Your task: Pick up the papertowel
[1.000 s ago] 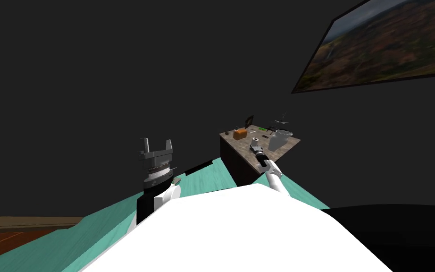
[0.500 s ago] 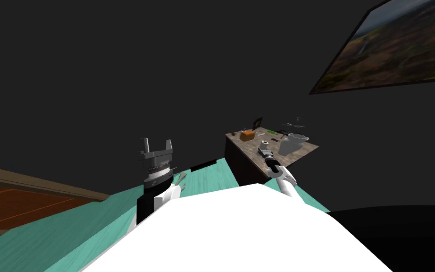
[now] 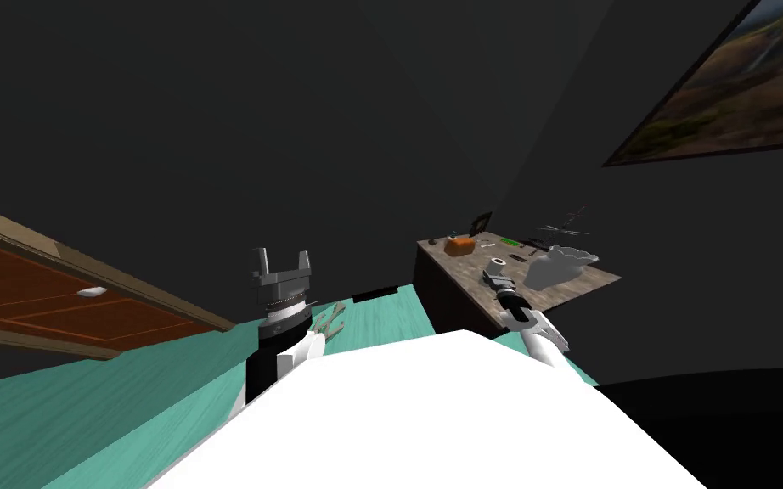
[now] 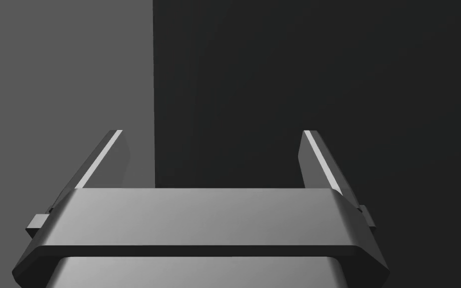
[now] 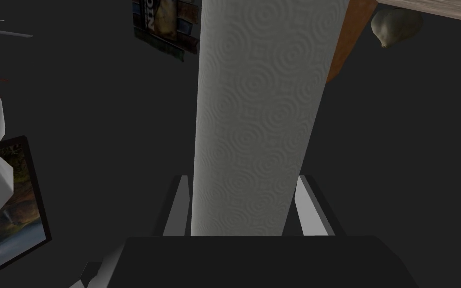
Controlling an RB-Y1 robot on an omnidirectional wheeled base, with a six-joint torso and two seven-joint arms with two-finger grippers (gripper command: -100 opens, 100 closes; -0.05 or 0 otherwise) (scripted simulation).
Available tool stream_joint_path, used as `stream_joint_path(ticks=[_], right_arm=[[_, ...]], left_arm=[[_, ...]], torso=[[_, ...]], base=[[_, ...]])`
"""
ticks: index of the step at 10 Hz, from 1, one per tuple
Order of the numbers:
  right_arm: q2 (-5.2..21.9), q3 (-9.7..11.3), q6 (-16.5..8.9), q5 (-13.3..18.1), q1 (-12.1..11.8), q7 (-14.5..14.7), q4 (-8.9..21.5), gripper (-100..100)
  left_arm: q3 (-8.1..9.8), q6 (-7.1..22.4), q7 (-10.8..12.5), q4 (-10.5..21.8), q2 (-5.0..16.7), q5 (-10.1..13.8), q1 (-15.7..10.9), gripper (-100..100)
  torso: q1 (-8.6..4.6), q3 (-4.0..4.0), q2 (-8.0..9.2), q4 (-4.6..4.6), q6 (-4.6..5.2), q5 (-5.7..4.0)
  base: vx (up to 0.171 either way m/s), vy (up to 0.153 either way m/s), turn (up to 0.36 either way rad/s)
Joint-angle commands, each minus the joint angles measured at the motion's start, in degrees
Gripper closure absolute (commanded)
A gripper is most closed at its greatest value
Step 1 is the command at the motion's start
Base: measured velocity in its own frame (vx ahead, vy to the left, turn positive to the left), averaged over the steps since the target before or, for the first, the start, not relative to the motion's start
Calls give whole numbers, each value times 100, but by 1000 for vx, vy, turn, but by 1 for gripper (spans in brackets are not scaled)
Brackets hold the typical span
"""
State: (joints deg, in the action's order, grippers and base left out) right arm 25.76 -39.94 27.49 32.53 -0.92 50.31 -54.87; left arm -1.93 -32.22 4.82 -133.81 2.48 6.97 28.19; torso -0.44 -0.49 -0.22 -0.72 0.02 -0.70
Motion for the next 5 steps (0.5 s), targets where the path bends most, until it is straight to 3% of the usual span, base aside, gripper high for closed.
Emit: stream_joint_path(ticks=[1,2,3,4,5], right_arm=[[205,-141,79,-286,-177,67,122,100],[381,-283,196,-463,-300,152,296,100],[392,-283,196,-586,-300,152,296,100],[391,-282,229,-500,-202,174,419,100],[406,-295,272,-518,-199,195,458,0]], left_arm=[[0,0,0,0,0,0,0,0],[-1,0,0,0,0,0,-1,0],[-1,0,0,0,0,0,-1,0],[0,0,0,0,0,0,0,0],[1,0,0,0,0,0,0,0]], torso=[[0,0,0,0,0,0],[1,2,3,0,0,-2],[14,3,4,2,-12,4],[4,2,5,0,4,2],[-10,2,3,0,2,-2]], base=[[-12,74,244],[-25,107,356],[-19,71,127],[-6,22,-8],[-1,5,-2]])
